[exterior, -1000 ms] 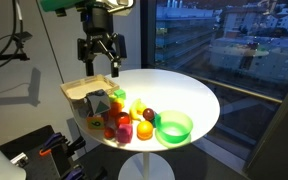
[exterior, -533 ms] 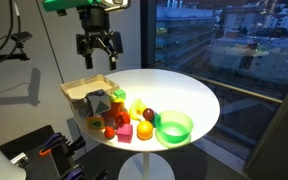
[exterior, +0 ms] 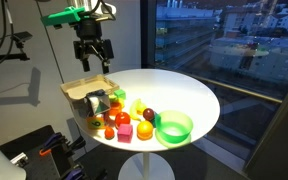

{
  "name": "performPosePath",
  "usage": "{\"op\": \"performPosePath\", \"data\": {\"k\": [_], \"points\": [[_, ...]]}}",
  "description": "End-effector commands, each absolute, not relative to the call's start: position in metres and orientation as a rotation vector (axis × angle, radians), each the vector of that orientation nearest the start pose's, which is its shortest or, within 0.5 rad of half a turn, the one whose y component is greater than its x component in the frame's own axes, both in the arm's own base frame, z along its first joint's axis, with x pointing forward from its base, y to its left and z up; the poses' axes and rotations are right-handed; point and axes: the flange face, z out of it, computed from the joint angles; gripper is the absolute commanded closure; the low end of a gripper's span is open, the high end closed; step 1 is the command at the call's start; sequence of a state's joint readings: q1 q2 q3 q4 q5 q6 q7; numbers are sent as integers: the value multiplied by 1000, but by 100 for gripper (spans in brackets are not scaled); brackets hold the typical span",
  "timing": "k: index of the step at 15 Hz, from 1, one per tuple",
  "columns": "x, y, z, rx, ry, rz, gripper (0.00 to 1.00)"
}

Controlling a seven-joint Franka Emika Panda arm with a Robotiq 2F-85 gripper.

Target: Put one square plush toy in the box

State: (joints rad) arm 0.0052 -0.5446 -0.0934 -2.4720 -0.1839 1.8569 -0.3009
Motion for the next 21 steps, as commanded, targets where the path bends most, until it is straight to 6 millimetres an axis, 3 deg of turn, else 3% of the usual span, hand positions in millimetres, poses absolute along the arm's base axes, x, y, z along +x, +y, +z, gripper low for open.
{"op": "performPosePath", "data": {"k": [1,8,21], "points": [[363,-28,460,-3212,-356,88,0],[358,-9,430,-3153,-272,21,0],[371,-5,413,-3098,-260,10,0]]}}
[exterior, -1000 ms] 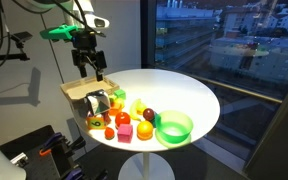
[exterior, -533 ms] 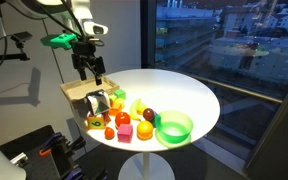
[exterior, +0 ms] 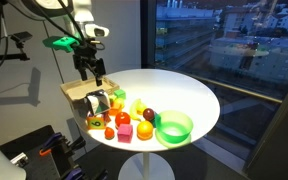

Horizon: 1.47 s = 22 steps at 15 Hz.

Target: Put one square plush toy in the box

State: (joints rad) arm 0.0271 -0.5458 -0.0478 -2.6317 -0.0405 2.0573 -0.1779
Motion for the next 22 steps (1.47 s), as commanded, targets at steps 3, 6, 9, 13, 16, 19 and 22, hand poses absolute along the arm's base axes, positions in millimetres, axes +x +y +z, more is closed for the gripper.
{"op": "performPosePath", "data": {"k": [3,6,9,13,16,19,22], "points": [[375,-2,403,-3085,-237,-17,0],[379,-1,390,-3091,-233,-32,0],[381,-2,376,-3097,-229,-24,0],[381,-3,362,-3097,-219,5,0],[378,-3,352,-3106,-215,32,0],[375,-3,344,-3106,-218,52,0],[374,-2,341,-3108,-222,57,28]]}}
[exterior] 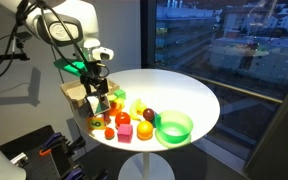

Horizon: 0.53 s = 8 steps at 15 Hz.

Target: Put one square plush toy in the box

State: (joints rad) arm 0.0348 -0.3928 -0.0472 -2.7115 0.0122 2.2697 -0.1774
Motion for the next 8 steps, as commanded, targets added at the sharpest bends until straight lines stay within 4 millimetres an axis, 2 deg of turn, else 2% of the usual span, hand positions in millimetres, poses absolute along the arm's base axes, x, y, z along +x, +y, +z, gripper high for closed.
{"op": "performPosePath", "data": {"k": [1,8], "points": [[374,-2,341,-3109,-225,58,34],[375,10,365,-3093,-272,46,84]]}}
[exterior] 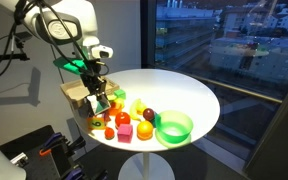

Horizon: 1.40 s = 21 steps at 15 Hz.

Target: Put one square plush toy in the box

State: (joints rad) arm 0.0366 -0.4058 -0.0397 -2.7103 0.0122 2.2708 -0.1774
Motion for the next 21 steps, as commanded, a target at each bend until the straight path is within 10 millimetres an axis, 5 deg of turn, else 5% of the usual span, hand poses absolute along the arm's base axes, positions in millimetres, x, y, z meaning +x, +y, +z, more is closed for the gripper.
{"op": "performPosePath", "data": {"k": [1,3,9,21], "points": [[375,14,368,-3091,-284,39,91],[374,25,376,-3088,-314,26,97],[377,64,390,-3062,-405,7,95],[393,141,389,-2902,-485,29,94]]}}
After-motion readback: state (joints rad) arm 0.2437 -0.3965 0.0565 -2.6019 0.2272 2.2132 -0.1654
